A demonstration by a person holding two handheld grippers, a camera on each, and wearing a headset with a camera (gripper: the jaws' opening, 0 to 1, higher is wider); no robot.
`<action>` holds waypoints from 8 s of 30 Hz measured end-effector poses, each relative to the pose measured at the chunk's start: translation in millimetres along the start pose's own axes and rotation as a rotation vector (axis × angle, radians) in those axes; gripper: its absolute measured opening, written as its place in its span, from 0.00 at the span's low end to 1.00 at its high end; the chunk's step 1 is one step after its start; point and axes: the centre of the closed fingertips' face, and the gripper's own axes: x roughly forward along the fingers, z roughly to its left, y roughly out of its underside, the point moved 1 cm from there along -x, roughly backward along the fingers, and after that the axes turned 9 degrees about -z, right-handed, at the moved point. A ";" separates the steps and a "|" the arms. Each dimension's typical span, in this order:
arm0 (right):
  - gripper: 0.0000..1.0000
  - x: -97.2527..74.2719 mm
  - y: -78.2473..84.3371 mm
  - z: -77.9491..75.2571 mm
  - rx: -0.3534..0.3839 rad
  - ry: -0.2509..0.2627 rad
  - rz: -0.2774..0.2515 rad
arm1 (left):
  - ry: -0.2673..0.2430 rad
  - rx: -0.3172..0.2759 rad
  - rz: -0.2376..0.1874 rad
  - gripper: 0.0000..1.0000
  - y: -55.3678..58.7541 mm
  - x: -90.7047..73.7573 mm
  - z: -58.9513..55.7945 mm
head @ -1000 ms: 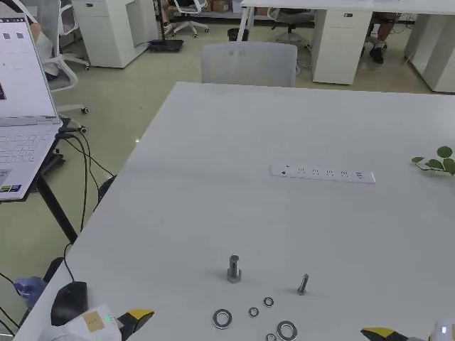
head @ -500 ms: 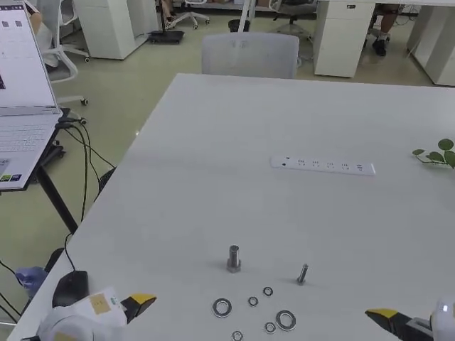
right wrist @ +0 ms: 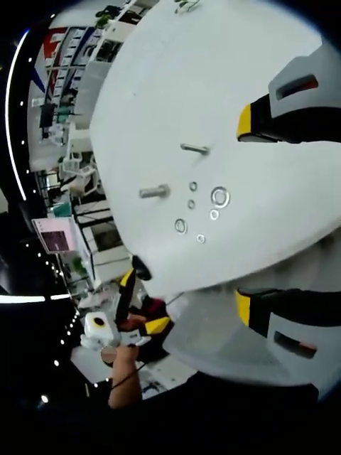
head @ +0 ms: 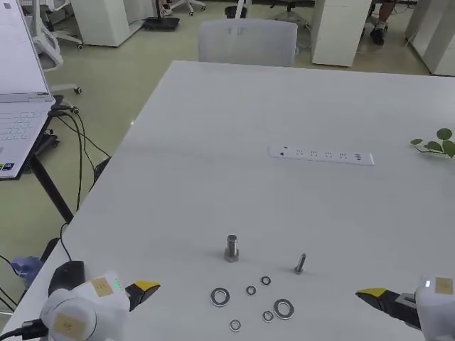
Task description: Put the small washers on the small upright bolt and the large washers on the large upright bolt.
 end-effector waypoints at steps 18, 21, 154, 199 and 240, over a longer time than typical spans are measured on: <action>0.77 29.9 -3.1 -11.0 -0.175 -0.061 0.157 | 0.028 0.072 0.040 0.89 7.8 2.1 -2.5; 0.76 35.5 -4.6 -12.3 -0.196 -0.073 0.173 | 0.032 0.076 0.037 0.89 6.7 2.9 -3.4; 0.21 96.7 -13.9 -21.5 -0.500 -0.198 0.713 | 0.015 0.100 0.042 0.67 16.8 -12.8 1.2; 0.21 156.4 -116.1 -35.9 -0.491 -0.164 0.641 | 0.027 0.101 0.053 0.72 12.3 -6.0 10.2; 0.21 207.4 -89.3 -38.4 -0.509 -0.176 0.726 | 0.060 0.097 0.056 0.71 18.8 -3.6 2.3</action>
